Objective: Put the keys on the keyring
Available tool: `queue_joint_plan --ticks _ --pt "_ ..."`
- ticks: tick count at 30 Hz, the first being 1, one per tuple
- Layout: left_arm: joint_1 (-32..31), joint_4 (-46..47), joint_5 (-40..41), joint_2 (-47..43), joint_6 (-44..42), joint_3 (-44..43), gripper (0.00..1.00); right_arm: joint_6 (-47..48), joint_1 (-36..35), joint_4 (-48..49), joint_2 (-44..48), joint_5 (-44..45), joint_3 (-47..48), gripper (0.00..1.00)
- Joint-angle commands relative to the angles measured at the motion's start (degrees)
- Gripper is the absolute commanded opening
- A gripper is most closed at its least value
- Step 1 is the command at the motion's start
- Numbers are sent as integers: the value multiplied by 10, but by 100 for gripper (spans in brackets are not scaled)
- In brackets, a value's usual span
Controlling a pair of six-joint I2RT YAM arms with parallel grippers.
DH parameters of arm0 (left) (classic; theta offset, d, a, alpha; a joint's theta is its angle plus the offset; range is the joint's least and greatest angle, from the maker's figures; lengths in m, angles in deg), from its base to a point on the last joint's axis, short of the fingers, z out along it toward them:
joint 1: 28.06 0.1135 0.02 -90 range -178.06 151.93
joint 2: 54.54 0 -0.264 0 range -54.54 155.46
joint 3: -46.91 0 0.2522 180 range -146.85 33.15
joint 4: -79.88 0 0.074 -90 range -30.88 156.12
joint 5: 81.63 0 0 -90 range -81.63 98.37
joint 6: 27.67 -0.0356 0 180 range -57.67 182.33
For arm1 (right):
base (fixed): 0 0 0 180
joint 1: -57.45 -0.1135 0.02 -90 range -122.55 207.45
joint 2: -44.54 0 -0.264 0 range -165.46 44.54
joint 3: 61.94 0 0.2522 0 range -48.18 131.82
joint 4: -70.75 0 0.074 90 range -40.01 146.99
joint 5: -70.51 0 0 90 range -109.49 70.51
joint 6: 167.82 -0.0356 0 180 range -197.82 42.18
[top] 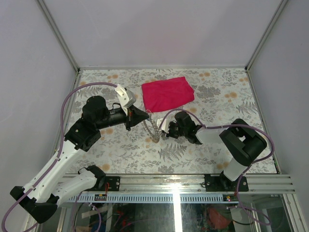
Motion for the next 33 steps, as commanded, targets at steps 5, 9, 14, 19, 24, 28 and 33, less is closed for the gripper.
queue_joint_plan --ticks 5,9,14,19,24,28,33 --pt "3 22 5 -11 5 -30 0 -58 4 -5 67 14 21 0" --pt "3 24 4 -11 5 -32 0 -94 4 -17 125 12 12 0" --pt "3 27 4 -11 6 -31 0 -140 4 -25 200 1 -11 0" --pt "3 30 5 -19 6 -30 0 -193 4 -43 281 -20 -30 0" --pt "2 43 1 -25 6 -29 0 -278 4 -75 378 -51 -26 0" --pt "3 60 -18 -25 7 -29 0 -323 4 -82 438 -71 -24 0" --pt "2 68 -30 -16 10 -33 0 -340 4 -129 481 -46 1 0"
